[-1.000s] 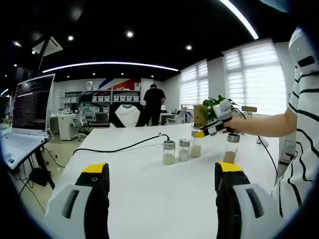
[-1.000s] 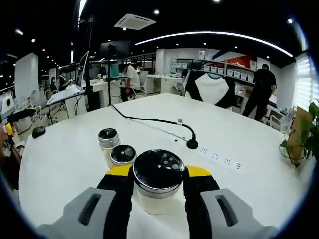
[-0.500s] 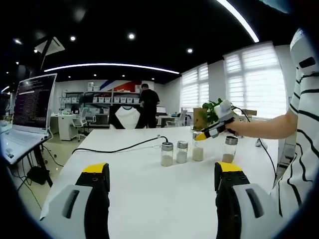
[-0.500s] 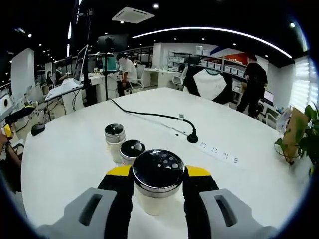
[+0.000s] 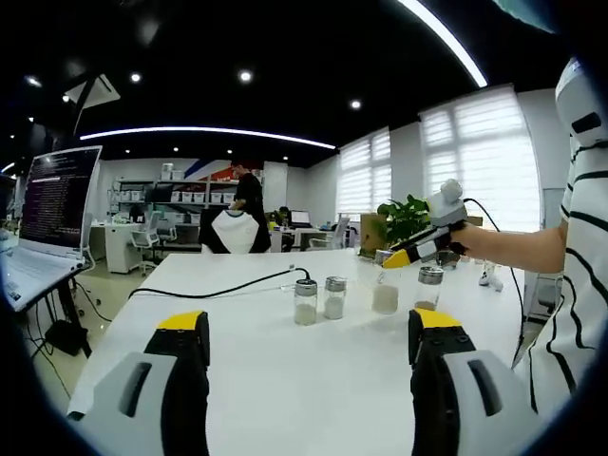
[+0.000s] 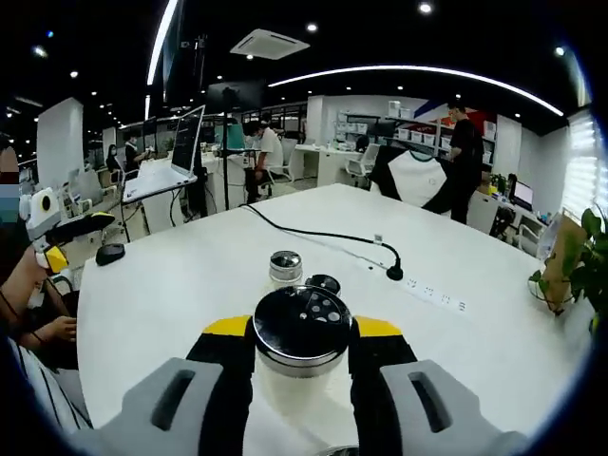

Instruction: Rotate the seasoning bottle until the label or dispensing opening points toward the visible target arrow and the bottle remains upright within the marked orientation range

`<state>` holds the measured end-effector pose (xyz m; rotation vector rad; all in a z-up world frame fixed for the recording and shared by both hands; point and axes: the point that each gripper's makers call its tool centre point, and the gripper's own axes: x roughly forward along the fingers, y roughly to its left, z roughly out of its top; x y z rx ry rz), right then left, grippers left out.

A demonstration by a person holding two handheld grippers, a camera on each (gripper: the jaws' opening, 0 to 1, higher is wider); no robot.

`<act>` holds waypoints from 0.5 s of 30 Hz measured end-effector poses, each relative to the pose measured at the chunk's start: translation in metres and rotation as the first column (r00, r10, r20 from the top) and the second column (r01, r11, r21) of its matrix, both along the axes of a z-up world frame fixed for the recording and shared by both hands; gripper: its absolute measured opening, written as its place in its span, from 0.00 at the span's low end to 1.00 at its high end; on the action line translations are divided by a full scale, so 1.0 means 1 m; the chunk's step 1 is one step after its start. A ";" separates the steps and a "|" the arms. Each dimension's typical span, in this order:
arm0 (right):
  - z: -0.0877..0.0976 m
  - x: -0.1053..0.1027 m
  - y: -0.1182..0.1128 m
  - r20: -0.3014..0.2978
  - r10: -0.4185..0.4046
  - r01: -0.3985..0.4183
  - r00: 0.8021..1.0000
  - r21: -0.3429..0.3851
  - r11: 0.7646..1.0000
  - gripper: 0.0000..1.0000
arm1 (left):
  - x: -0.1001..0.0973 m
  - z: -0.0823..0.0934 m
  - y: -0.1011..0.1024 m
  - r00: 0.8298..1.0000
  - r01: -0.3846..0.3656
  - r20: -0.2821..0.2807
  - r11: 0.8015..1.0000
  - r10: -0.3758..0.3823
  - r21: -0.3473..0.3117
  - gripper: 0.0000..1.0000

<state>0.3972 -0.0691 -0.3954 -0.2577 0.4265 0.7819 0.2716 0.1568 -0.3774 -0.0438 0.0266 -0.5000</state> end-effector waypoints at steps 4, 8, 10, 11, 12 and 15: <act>-0.008 -0.014 0.005 0.003 0.014 -0.014 1.000 -0.025 1.000 0.37 | -0.003 0.002 -0.004 1.000 0.006 0.007 1.000 -0.006 0.002 0.91; -0.017 -0.014 0.006 -0.003 0.029 -0.029 1.000 -0.048 0.998 0.37 | -0.007 0.004 -0.006 1.000 0.012 0.011 1.000 -0.012 0.008 0.91; -0.020 -0.021 0.010 -0.001 0.038 -0.038 0.999 -0.057 0.998 0.37 | -0.009 0.004 -0.005 1.000 0.009 0.013 1.000 -0.009 0.009 0.91; -0.021 -0.023 0.011 -0.003 0.040 -0.040 0.999 -0.057 0.998 0.37 | -0.010 0.004 -0.005 1.000 0.007 0.013 1.000 -0.007 0.006 0.91; -0.023 -0.024 0.013 -0.005 0.042 -0.043 0.999 -0.057 0.997 0.37 | -0.011 0.004 -0.004 1.000 0.005 0.013 1.000 -0.005 0.004 0.91; -0.030 -0.028 0.015 -0.014 0.051 -0.052 0.999 -0.068 0.996 0.37 | -0.013 0.003 -0.003 1.000 0.001 0.015 1.000 -0.001 0.005 0.91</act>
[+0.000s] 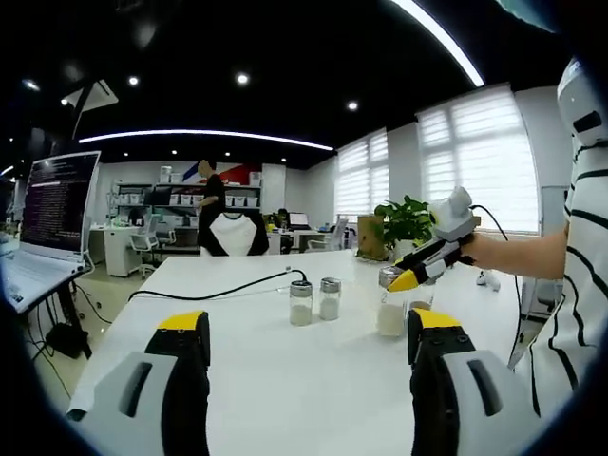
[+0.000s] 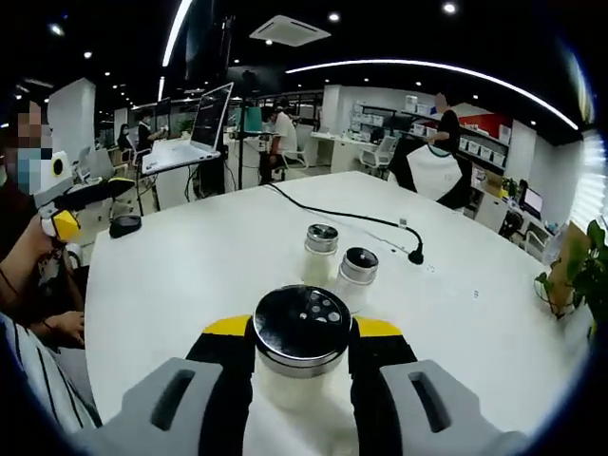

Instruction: Rotate the seasoning bottle until the label or dispensing opening points toward the visible target arrow and the bottle remains upright within the marked orientation range

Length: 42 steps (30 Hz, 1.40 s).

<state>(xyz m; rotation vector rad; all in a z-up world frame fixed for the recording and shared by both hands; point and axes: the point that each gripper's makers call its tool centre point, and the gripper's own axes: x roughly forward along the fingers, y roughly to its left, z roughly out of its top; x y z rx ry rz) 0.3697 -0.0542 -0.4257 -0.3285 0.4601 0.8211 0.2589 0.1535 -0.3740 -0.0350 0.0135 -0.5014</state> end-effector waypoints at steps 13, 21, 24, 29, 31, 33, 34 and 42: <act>-0.009 -0.005 -0.002 -0.034 -0.011 0.011 0.999 0.004 1.000 0.37 | 0.001 -0.001 0.002 1.000 -0.001 0.000 1.000 0.001 -0.003 0.90; -0.009 -0.009 -0.006 -0.059 -0.011 0.012 0.998 0.012 1.000 0.38 | 0.005 -0.003 -0.010 0.999 0.033 -0.005 0.999 -0.033 0.003 0.90; -0.006 -0.014 -0.009 -0.054 -0.020 0.022 0.998 0.041 0.999 0.48 | 0.006 -0.004 -0.016 0.999 0.046 -0.008 0.999 -0.046 -0.007 0.90; 0.013 -0.028 -0.014 0.016 -0.034 0.032 0.999 0.137 0.990 0.67 | 0.011 -0.007 -0.025 0.997 0.078 -0.023 0.997 -0.078 0.013 0.91; 0.028 -0.029 -0.021 0.078 -0.046 0.032 0.996 0.172 0.985 0.64 | 0.013 -0.003 -0.026 0.997 0.081 -0.009 0.997 -0.081 0.005 0.91; 0.038 -0.033 -0.030 0.067 -0.082 0.062 0.994 0.253 0.966 0.64 | 0.014 0.002 -0.028 0.997 0.082 0.007 0.996 -0.082 -0.019 0.90; 0.040 -0.035 -0.033 0.052 -0.088 0.070 0.995 0.285 0.956 0.64 | 0.015 0.003 -0.029 0.996 0.084 0.010 0.996 -0.084 -0.027 0.89; 0.064 -0.038 -0.086 0.206 -0.195 0.110 0.959 0.363 0.925 0.61 | 0.024 0.008 -0.040 0.995 0.101 0.019 0.994 -0.100 -0.042 0.88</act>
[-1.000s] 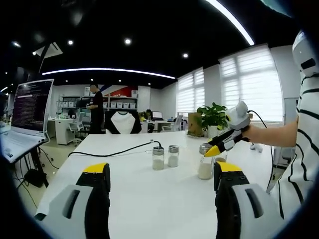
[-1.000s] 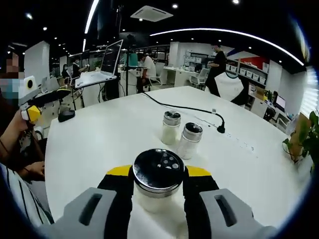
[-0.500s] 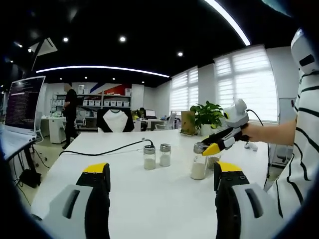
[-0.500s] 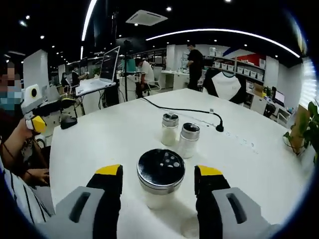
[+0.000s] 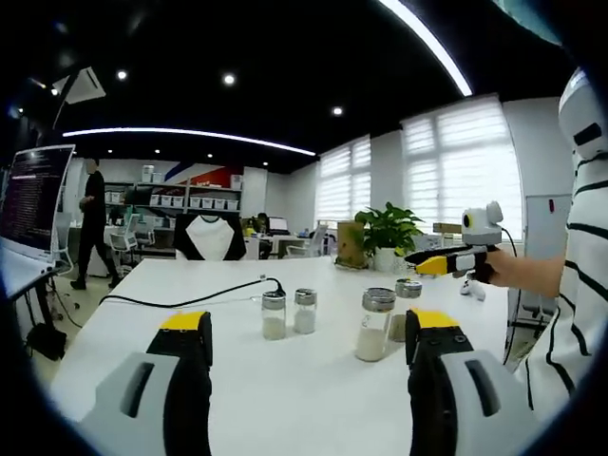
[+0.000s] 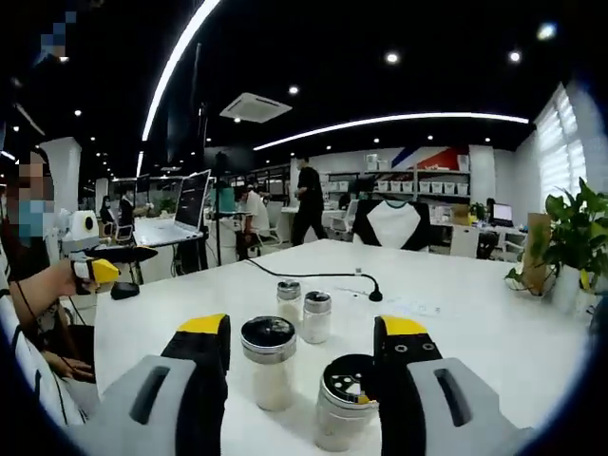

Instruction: Rotate the seasoning bottle until the label or dispensing opening points toward the visible target arrow and the bottle remains upright within the marked orientation range

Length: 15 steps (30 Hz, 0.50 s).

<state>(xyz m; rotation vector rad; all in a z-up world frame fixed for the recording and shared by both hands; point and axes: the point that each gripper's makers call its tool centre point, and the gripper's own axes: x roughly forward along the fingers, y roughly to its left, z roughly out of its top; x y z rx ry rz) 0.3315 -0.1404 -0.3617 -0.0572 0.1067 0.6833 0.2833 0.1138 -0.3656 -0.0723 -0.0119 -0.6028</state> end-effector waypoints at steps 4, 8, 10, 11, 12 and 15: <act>0.014 -0.004 -0.032 0.063 -0.082 0.080 0.995 0.035 0.996 0.61 | 0.000 0.012 -0.010 0.999 0.038 0.027 0.998 -0.037 -0.052 0.88; 0.023 -0.008 -0.060 0.120 -0.160 0.157 0.980 0.041 0.987 0.60 | 0.002 0.012 -0.010 0.999 0.029 0.018 1.000 -0.029 -0.002 0.87; 0.026 -0.010 -0.070 0.126 -0.177 0.173 0.976 0.045 0.984 0.59 | 0.004 0.017 -0.008 1.000 0.015 0.027 1.000 -0.015 -0.006 0.84; 0.027 -0.011 -0.073 0.124 -0.174 0.169 0.977 0.050 0.984 0.58 | 0.004 0.020 -0.007 0.999 0.010 0.037 1.000 -0.010 -0.020 0.84; 0.029 -0.012 -0.080 0.124 -0.179 0.173 0.976 0.052 0.984 0.58 | 0.004 0.025 -0.009 0.999 0.010 0.050 0.999 -0.008 -0.042 0.84; 0.033 -0.014 -0.096 0.148 -0.207 0.205 0.967 0.029 0.978 0.58 | 0.004 0.027 -0.013 0.998 0.002 0.055 1.000 -0.001 -0.022 0.85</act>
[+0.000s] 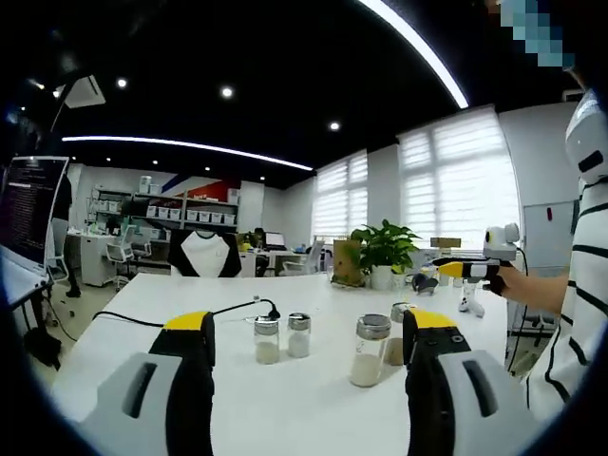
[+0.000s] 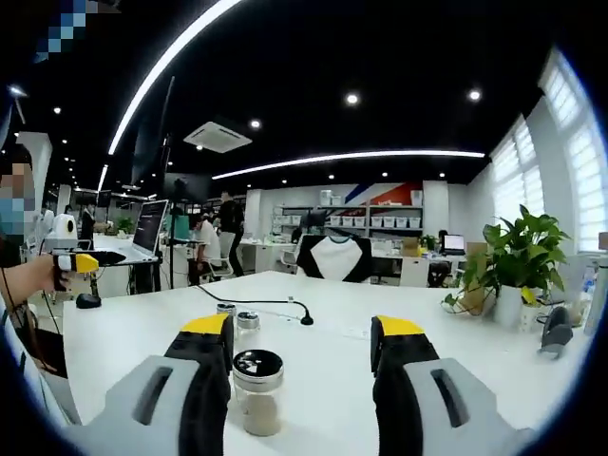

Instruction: Rotate the seasoning bottle until the label or dispensing opening points toward the visible target arrow and the bottle remains upright within the marked orientation range

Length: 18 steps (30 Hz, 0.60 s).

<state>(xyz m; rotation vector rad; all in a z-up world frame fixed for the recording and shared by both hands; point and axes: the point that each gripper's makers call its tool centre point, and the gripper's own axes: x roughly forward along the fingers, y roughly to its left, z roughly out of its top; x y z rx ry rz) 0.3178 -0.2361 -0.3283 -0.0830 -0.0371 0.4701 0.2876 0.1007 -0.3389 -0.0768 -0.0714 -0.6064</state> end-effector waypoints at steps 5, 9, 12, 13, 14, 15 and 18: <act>0.006 -0.005 -0.018 0.021 -0.043 0.043 0.999 0.010 0.999 0.57 | 0.000 -0.002 -0.007 1.000 0.012 -0.003 1.000 -0.012 0.004 0.85; -0.004 -0.007 -0.027 0.009 -0.071 0.071 0.997 0.012 0.997 0.57 | 0.002 -0.006 -0.013 1.000 0.027 -0.014 1.000 -0.027 0.009 0.85; -0.015 -0.007 -0.029 -0.023 -0.086 0.086 0.996 0.020 0.996 0.57 | 0.003 -0.008 -0.012 0.999 0.032 -0.017 0.999 -0.032 0.017 0.85; -0.018 -0.007 -0.029 -0.029 -0.083 0.084 0.996 0.030 0.996 0.57 | 0.003 -0.009 -0.011 0.999 0.031 -0.018 0.999 -0.030 0.018 0.85; -0.020 -0.007 -0.028 -0.035 -0.082 0.083 0.996 0.036 0.996 0.57 | 0.005 -0.010 -0.010 0.999 0.029 -0.019 0.999 -0.029 0.015 0.85; -0.022 -0.007 -0.029 -0.038 -0.084 0.085 0.996 0.038 0.996 0.57 | 0.005 -0.011 -0.010 0.999 0.032 -0.020 0.999 -0.031 0.012 0.85; -0.027 -0.005 -0.031 -0.053 -0.095 0.097 0.994 0.038 0.995 0.56 | 0.009 -0.015 -0.008 0.999 0.027 -0.026 0.999 -0.026 0.037 0.84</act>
